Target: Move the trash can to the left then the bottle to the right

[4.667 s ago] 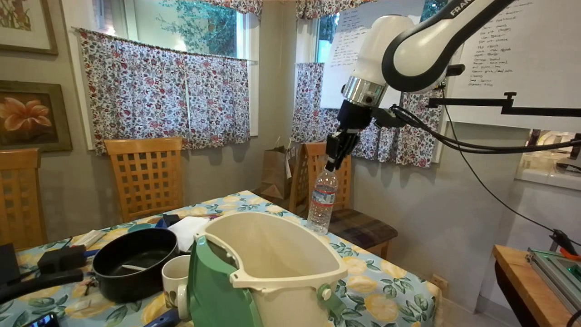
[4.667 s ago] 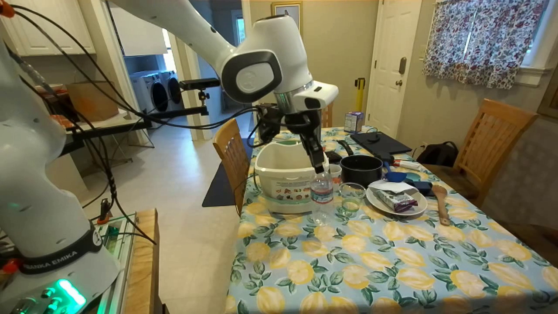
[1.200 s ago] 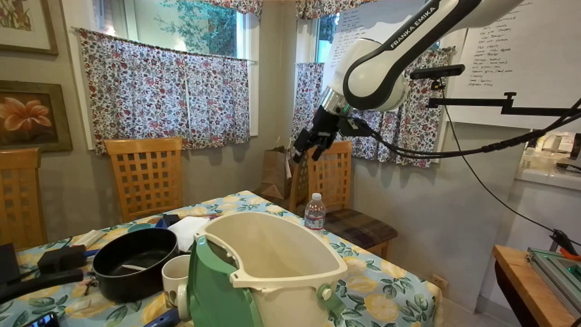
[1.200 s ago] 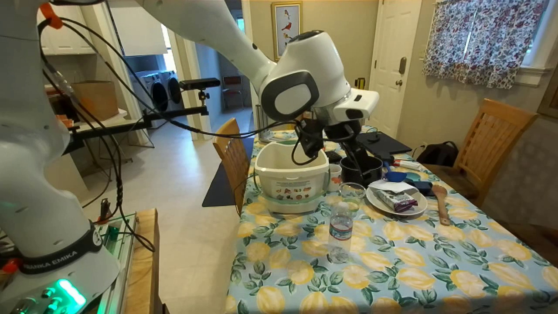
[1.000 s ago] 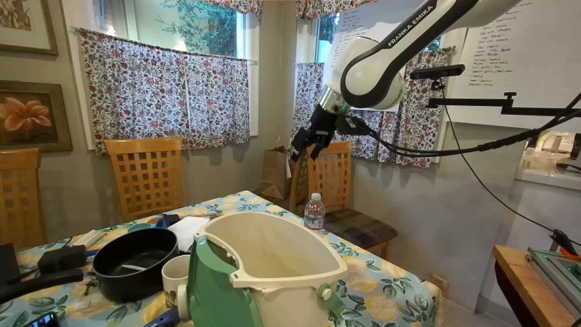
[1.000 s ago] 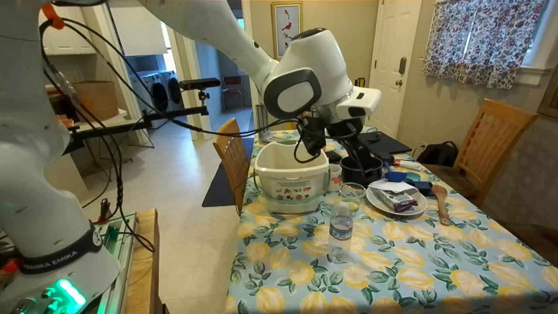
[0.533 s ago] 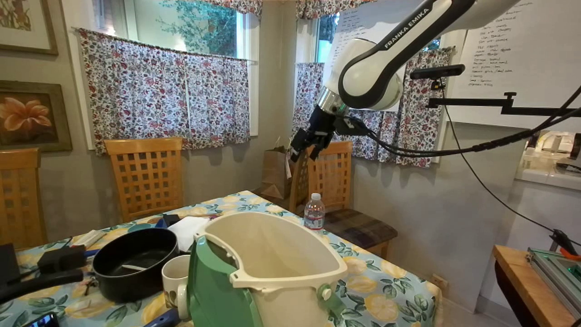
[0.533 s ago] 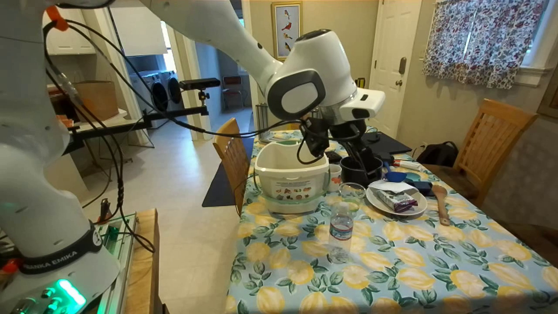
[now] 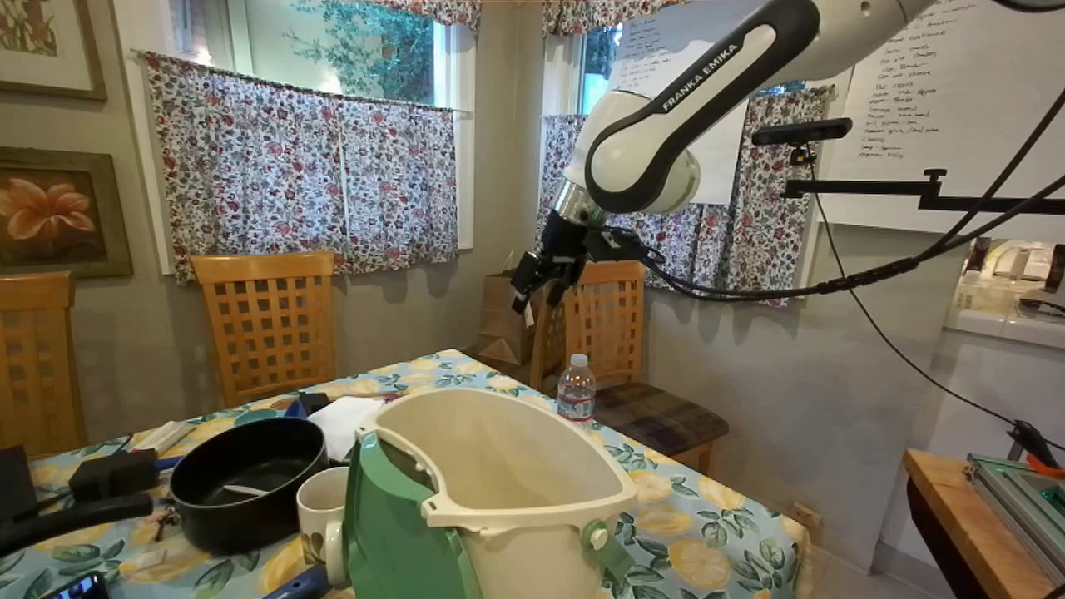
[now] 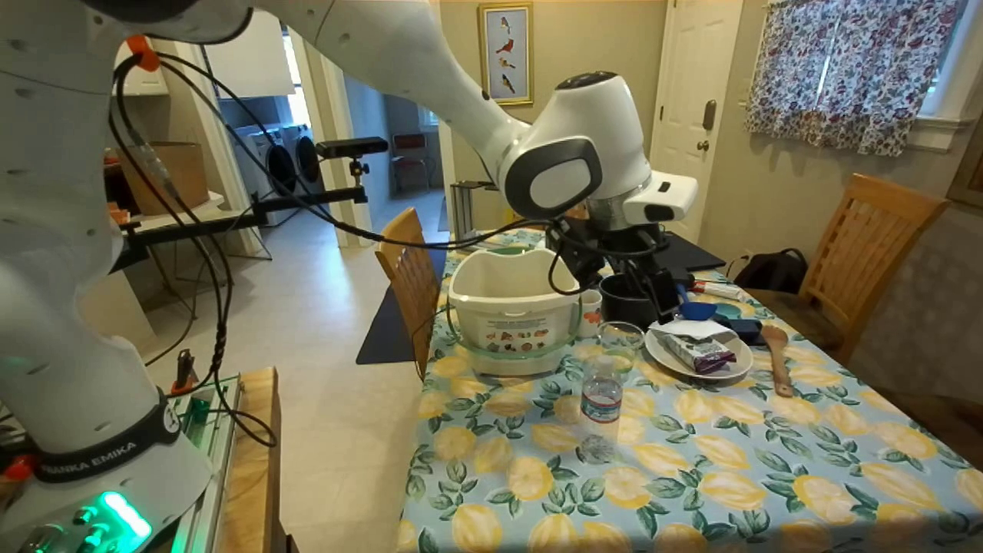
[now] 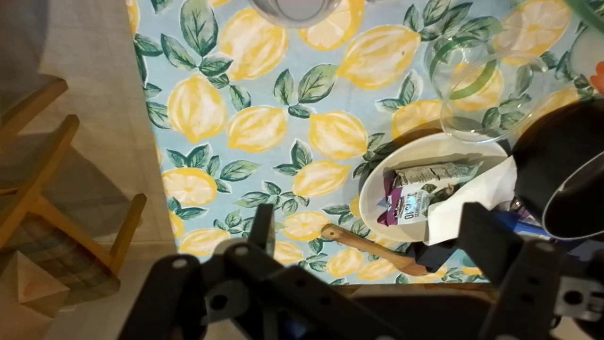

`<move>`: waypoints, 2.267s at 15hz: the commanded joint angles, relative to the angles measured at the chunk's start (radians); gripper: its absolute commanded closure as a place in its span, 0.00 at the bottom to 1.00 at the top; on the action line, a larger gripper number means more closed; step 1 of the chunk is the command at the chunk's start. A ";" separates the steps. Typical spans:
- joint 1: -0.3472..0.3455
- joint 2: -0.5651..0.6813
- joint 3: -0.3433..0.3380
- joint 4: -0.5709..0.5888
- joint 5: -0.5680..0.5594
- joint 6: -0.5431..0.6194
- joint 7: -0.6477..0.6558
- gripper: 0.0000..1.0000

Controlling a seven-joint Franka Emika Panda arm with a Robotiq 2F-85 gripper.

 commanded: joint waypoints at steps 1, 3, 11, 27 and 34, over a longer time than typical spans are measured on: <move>0.002 0.084 0.013 0.117 -0.023 -0.095 -0.037 0.00; 0.002 0.119 0.022 0.159 -0.026 -0.125 -0.062 0.00; -0.033 0.241 0.100 0.263 0.004 -0.130 -0.199 0.00; -0.052 0.423 0.152 0.413 -0.006 -0.078 -0.269 0.00; -0.030 0.483 0.139 0.457 -0.011 -0.043 -0.231 0.00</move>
